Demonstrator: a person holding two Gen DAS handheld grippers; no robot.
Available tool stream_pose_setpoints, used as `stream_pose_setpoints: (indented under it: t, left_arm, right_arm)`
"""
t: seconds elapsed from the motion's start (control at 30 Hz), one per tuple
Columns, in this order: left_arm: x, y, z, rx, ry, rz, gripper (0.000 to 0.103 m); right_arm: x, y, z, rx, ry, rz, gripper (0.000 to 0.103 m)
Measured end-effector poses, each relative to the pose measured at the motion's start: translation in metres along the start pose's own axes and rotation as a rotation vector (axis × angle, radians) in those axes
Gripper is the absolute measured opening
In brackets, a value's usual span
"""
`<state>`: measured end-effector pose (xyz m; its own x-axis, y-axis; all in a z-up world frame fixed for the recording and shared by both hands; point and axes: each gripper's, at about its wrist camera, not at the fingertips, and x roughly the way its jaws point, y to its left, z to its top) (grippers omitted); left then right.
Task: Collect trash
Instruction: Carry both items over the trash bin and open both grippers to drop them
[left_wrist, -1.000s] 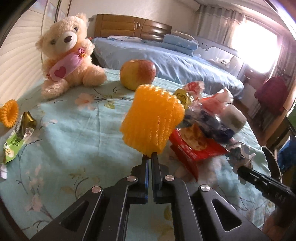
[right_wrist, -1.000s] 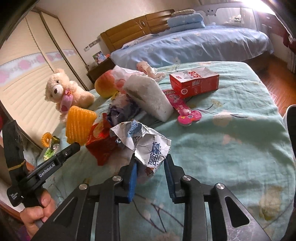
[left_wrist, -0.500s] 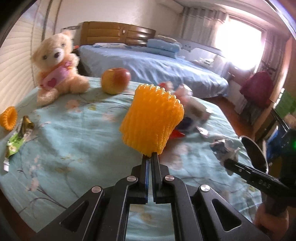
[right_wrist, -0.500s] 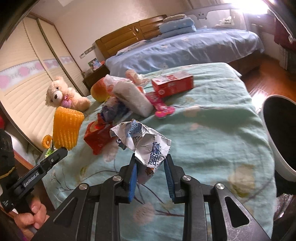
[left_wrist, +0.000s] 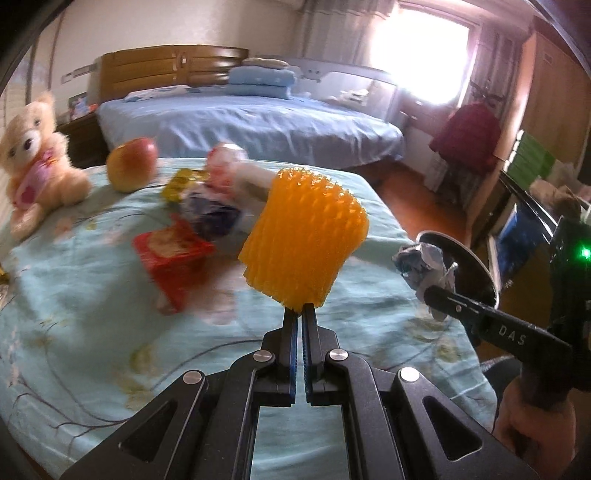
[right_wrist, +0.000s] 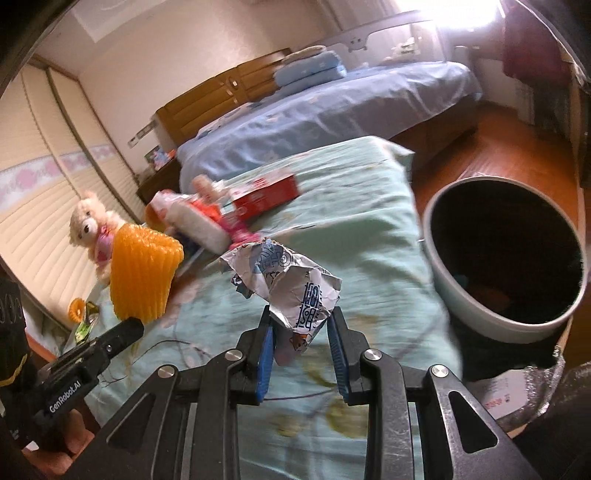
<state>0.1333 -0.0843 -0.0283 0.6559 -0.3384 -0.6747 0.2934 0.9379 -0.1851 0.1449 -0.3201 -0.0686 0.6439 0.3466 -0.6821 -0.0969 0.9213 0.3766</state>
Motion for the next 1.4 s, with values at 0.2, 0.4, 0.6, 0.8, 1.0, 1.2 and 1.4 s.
stream_pose_setpoints:
  t: [0.2,0.4,0.6,0.8,1.0,1.2,1.4]
  left_arm:
    - [0.022,-0.019,0.009,0.040,0.027,-0.032,0.001]
    - [0.041,-0.049,0.012,0.087,0.046,-0.061,0.001]
    - [0.055,-0.072,0.015,0.122,0.056,-0.083,0.001]
    - [0.069,-0.089,0.019,0.147,0.068,-0.104,0.001]
    - [0.080,-0.107,0.025,0.176,0.076,-0.121,0.001]
    - [0.093,-0.124,0.030,0.201,0.085,-0.133,0.001]
    - [0.109,-0.139,0.037,0.226,0.099,-0.141,0.001]
  right_arm:
    - [-0.014,-0.027,0.003,0.040,-0.025,-0.044,0.028]
    - [-0.027,-0.054,0.005,0.079,-0.046,-0.083,0.028]
    - [-0.037,-0.073,0.008,0.108,-0.066,-0.114,0.028]
    - [-0.042,-0.090,0.011,0.134,-0.075,-0.138,0.028]
    - [-0.042,-0.105,0.013,0.155,-0.081,-0.159,0.028]
    - [-0.043,-0.118,0.019,0.172,-0.083,-0.181,0.028]
    - [-0.042,-0.131,0.023,0.184,-0.081,-0.201,0.028]
